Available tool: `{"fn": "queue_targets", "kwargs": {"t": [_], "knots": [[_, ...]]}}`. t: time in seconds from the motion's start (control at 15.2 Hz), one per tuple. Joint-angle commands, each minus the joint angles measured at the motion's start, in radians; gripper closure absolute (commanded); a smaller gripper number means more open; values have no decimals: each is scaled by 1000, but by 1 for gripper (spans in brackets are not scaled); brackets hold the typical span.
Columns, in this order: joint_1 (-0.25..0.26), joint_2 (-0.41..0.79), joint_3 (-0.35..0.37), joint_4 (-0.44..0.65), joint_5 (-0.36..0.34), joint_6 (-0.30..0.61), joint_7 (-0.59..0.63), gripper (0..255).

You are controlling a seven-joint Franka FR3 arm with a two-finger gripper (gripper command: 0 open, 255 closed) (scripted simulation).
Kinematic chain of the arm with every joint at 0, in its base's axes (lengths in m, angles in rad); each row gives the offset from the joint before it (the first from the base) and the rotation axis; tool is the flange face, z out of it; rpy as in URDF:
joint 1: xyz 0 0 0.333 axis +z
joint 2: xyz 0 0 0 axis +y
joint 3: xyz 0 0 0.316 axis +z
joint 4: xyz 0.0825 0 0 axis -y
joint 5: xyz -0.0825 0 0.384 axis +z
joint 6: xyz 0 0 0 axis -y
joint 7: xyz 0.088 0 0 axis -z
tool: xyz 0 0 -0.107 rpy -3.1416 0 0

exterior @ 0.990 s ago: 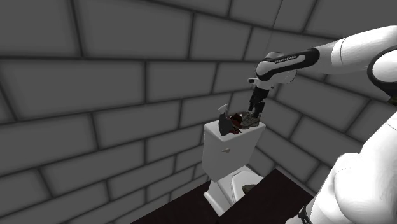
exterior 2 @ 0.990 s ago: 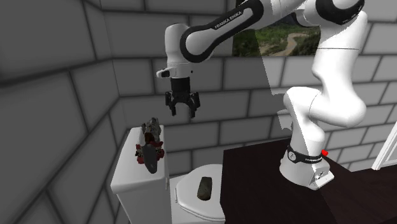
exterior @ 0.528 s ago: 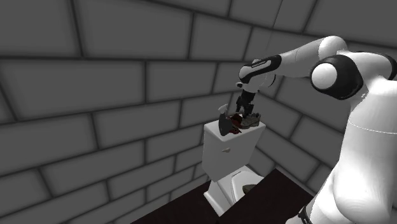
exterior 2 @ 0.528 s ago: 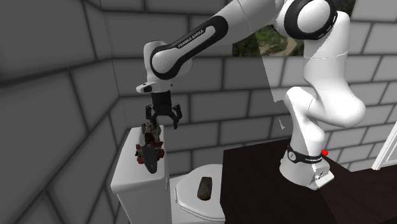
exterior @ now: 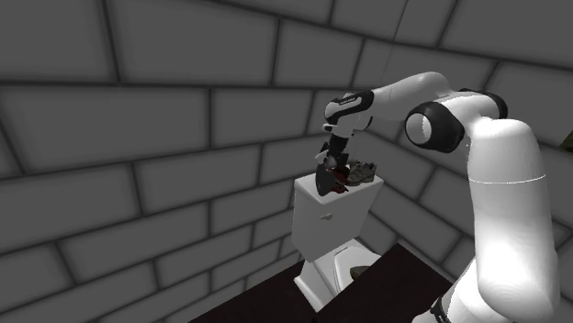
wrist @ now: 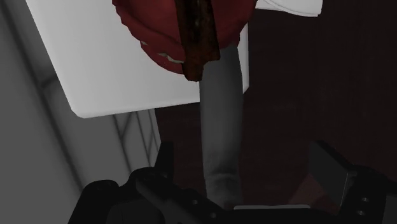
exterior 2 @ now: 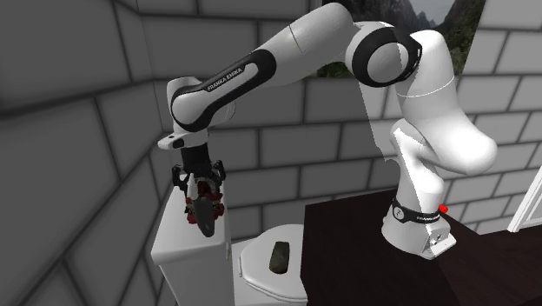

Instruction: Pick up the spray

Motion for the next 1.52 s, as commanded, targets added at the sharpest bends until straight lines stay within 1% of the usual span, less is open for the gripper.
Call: {"fn": "queue_targets", "kwargs": {"t": [0.0, 0.33, 0.46, 0.53, 1.12, 1.45], "knots": [[-8, 26, 10, 13, 10, 11, -17, 0], [-15, 65, 24, -3, 31, 62, -34, 0], [-15, 64, 24, -4, 31, 62, -34, 0], [-15, 66, 24, -1, 31, 61, -33, 255], [-15, 65, 24, -3, 31, 62, -34, 255], [-9, 30, 12, 11, 12, 17, -19, 255]]}}
